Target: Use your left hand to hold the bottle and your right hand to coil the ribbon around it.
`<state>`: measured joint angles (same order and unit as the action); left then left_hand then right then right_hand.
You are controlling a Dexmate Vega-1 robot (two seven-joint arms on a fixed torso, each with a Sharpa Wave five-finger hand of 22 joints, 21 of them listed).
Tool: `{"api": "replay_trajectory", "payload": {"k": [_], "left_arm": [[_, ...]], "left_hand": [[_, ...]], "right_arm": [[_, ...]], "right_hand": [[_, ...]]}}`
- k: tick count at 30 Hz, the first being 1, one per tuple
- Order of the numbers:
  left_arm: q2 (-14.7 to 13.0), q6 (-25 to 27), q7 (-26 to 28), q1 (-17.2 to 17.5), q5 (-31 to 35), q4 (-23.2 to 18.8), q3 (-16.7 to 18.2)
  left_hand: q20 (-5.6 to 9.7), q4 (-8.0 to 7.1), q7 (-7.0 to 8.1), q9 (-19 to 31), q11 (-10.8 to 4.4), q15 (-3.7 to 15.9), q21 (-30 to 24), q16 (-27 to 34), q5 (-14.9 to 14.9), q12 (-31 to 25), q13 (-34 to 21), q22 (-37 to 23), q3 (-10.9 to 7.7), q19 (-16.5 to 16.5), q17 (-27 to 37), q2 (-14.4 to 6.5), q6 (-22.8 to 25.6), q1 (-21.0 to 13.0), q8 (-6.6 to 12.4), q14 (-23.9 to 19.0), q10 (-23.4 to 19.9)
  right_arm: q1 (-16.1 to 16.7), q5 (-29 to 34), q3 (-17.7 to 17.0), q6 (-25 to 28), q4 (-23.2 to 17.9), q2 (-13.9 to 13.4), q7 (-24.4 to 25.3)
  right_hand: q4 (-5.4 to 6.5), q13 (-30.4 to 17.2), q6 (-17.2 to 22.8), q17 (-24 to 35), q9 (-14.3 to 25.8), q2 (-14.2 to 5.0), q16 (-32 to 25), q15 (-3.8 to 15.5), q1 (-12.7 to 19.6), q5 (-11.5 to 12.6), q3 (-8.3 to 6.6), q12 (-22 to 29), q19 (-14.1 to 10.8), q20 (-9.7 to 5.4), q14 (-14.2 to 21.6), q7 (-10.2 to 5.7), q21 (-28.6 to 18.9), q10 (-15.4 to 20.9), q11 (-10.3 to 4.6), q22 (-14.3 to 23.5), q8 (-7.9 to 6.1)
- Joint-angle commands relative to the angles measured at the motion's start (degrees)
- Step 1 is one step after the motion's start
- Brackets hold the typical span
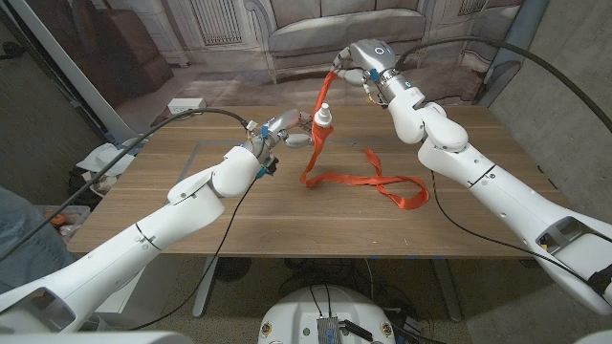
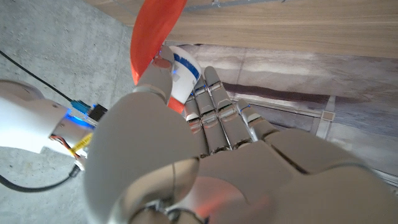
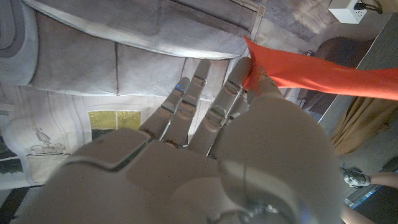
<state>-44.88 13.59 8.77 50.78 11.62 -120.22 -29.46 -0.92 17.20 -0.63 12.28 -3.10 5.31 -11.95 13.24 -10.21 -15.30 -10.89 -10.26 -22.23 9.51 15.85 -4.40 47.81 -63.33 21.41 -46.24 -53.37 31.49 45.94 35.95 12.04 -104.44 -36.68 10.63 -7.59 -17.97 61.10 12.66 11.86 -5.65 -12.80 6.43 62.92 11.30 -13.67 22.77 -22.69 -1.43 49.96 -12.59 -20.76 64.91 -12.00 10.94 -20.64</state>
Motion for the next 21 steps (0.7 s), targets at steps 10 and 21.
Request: {"api": "replay_trajectory", "payload": {"k": [10, 21], "left_arm": [[4.04, 1.39, 10.79, 3.11, -4.22, 2.64, 5.88], [4.76, -1.00, 13.03, 4.06, -6.77, 3.73, 7.19]], "left_hand": [[0.28, -9.36, 1.45, 4.05, -6.34, 2.84, -0.05, 0.26, -0.31, -9.29, -25.77, -0.22, -9.29, 0.05, 0.30, -1.17, 8.20, -0.55, 2.85, -0.23, -6.28], [0.09, -9.39, 1.57, 4.03, -6.22, 2.86, -0.11, 0.33, -0.29, -9.16, -25.75, -0.22, -9.26, 0.22, 0.42, -1.15, 8.14, -0.49, 2.96, -0.37, -6.09]], "right_arm": [[12.31, -6.02, -6.49, 5.30, -9.78, -6.62, 5.27], [17.49, -8.05, -8.44, 7.45, -11.71, -7.79, 7.54]], "right_hand": [[-0.25, -0.45, 0.46, 0.03, 0.13, -0.38, 0.13, 5.88, -0.05, 0.21, -0.15, 0.30, -0.39, 0.23, 0.43, -0.05, 0.30, 0.79, -0.02, 0.00, -0.32], [-0.23, -0.61, 0.57, -0.08, 0.11, -0.34, 0.29, 5.93, -0.05, 0.26, -0.20, 0.34, -0.31, 0.24, 0.41, -0.03, 0.47, 0.89, -0.03, -0.01, -0.32]]}}
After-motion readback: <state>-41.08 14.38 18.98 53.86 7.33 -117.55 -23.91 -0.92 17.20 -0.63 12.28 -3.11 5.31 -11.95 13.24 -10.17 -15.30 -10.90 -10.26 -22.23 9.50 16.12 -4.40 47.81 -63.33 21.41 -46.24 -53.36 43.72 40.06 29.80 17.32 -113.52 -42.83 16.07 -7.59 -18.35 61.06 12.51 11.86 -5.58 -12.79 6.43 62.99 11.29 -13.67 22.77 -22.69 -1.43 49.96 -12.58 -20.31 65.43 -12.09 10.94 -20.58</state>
